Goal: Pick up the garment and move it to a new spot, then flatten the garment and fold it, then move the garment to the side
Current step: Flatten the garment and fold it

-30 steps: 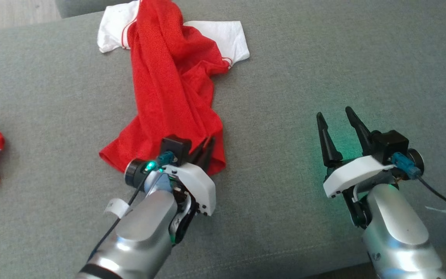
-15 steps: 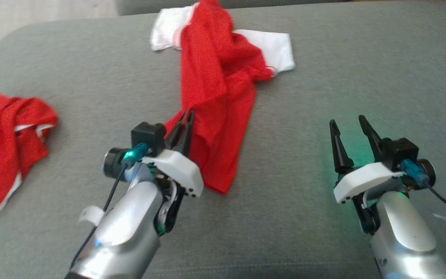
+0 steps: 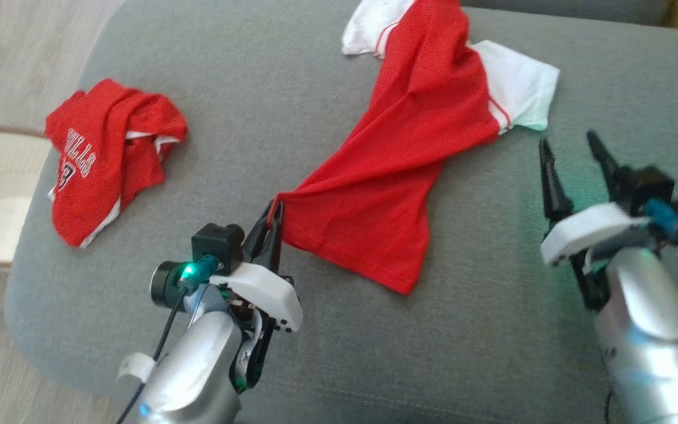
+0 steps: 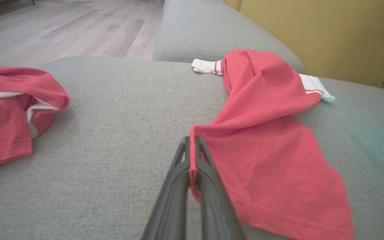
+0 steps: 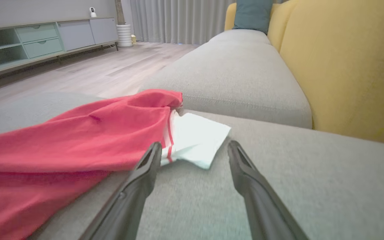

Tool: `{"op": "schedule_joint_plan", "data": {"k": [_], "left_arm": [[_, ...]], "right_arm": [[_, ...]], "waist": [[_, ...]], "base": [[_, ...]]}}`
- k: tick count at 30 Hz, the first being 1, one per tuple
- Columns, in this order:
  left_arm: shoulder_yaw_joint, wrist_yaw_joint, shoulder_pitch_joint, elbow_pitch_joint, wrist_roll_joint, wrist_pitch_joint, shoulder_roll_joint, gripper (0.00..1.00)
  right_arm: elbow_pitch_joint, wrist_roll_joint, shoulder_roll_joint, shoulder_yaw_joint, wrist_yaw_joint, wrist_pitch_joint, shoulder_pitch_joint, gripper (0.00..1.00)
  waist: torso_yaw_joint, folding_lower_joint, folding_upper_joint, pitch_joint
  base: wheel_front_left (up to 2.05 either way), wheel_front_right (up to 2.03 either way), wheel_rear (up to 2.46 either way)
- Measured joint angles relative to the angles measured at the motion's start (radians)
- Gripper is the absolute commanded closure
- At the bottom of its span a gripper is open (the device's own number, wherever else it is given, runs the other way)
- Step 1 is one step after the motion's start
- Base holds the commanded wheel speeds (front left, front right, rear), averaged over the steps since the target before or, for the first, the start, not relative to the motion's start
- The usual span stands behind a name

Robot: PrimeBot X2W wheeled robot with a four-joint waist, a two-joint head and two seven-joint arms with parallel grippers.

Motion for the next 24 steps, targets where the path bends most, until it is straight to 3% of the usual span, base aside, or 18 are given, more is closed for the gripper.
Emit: {"op": "schedule_joint_plan", "data": {"k": [5, 6, 7, 14, 24], "left_arm": [[0.012, -0.018, 0.004, -0.016, 0.034, 0.0, -0.023, 1.0], [0.019, -0.019, 0.004, -0.024, 0.042, 0.0, -0.026, 0.64], [0.023, -0.026, 0.004, -0.032, 0.048, 0.0, -0.028, 0.0], [0.014, -0.043, 0.003, -0.089, 0.073, 0.0, -0.033, 0.0], [-0.05, -0.032, -0.011, -0.148, 0.049, 0.0, -0.037, 0.0]], "right_arm": [[0.051, -0.016, -0.044, -0.017, 0.0, 0.0, -0.097, 0.0], [0.067, -0.016, -0.054, -0.023, 0.0, 0.0, -0.118, 0.0], [0.085, -0.019, -0.063, -0.033, 0.0, 0.0, -0.14, 0.0], [0.239, -0.068, -0.12, -0.101, 0.0, 0.0, -0.272, 0.0], [0.413, -0.14, -0.168, -0.2, 0.0, 0.002, -0.368, 0.0]], "waist": [[0.035, 0.0, 0.0, 0.046], [0.041, 0.0, 0.0, 0.056], [0.048, 0.0, 0.0, 0.065], [0.099, 0.0, 0.0, 0.127], [0.177, 0.0, 0.0, 0.186]], "base": [[0.0, 0.0, 0.0], [0.0, 0.0, 0.0], [0.0, 0.0, 0.0], [0.0, 0.0, 0.0], [0.0, 0.0, 0.0]]}}
